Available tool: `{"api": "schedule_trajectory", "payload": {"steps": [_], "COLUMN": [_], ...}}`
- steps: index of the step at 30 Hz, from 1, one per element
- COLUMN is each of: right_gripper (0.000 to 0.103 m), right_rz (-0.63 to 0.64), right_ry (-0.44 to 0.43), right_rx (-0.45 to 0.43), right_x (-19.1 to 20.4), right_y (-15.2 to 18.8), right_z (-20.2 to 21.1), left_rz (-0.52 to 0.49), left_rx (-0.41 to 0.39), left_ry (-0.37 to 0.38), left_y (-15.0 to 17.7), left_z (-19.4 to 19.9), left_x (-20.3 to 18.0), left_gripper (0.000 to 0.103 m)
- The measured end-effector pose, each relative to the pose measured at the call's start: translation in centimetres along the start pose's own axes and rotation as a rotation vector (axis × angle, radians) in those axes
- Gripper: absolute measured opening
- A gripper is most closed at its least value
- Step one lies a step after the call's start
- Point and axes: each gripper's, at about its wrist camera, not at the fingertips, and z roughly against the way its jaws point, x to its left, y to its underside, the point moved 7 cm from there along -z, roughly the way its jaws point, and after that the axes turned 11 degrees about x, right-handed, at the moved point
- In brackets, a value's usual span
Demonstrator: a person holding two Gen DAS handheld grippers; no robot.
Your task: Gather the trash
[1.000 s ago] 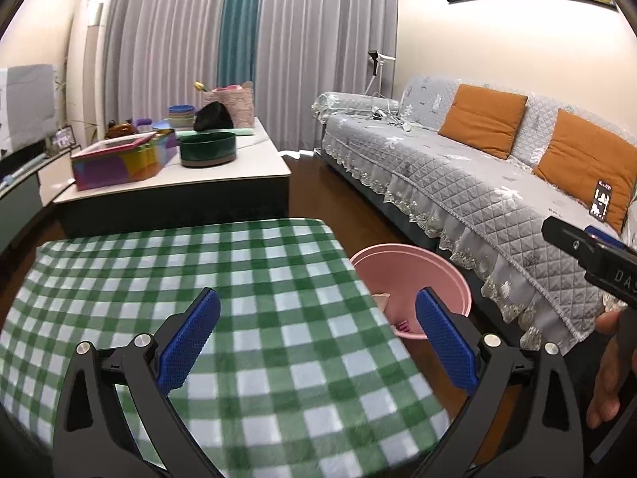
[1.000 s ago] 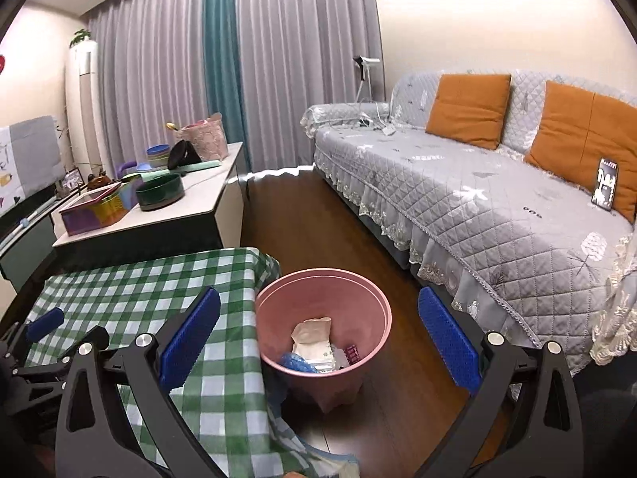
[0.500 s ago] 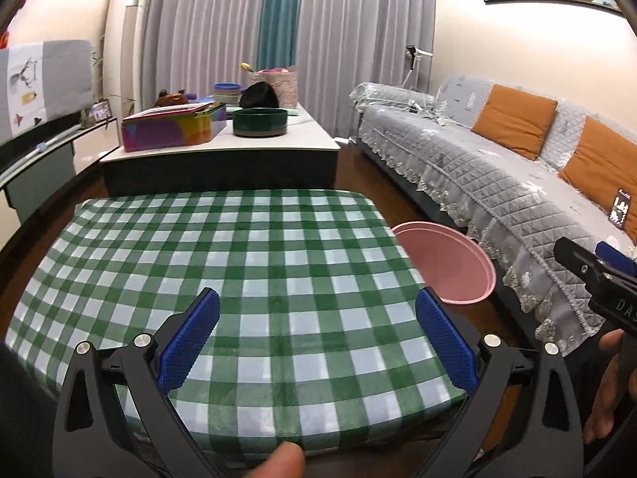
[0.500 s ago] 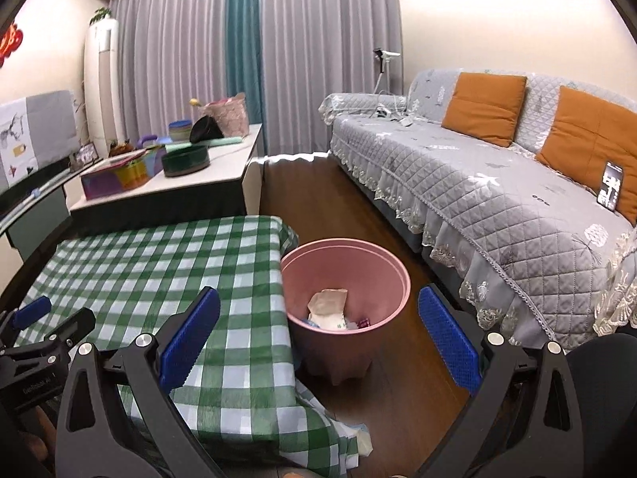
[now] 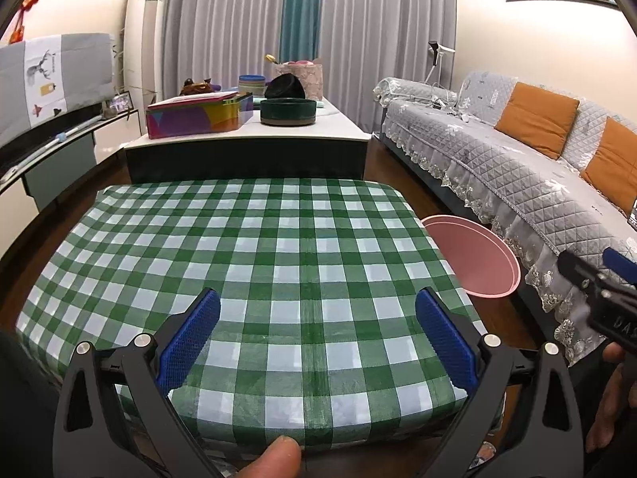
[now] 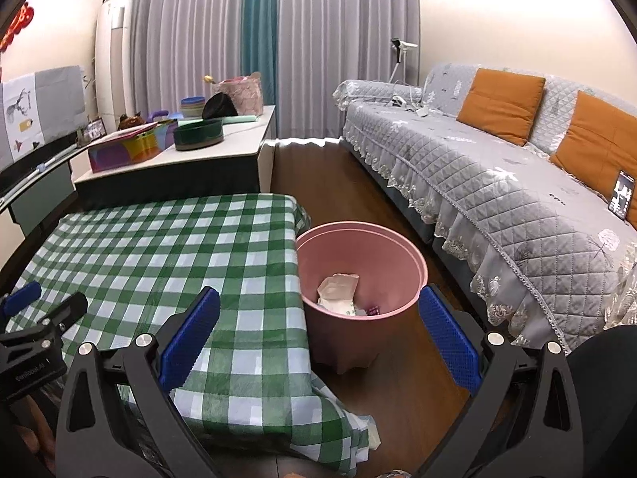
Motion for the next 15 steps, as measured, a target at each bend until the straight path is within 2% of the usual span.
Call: {"api": "schedule_trajectory", "payload": {"steps": [15], "right_gripper": [0.098], "right_rz": [0.01], "right_ry": [-0.004], "right_rx": [0.007], "right_x": [1.07], "right_y": [0.0], "right_z": [-0.64], "left_rz": [0.013], "left_rx": [0.01], "left_ry": [0.0], "left_y": [-0.01], "left_z": [-0.04], "left_x": [0.24], "left_gripper": [0.095]}}
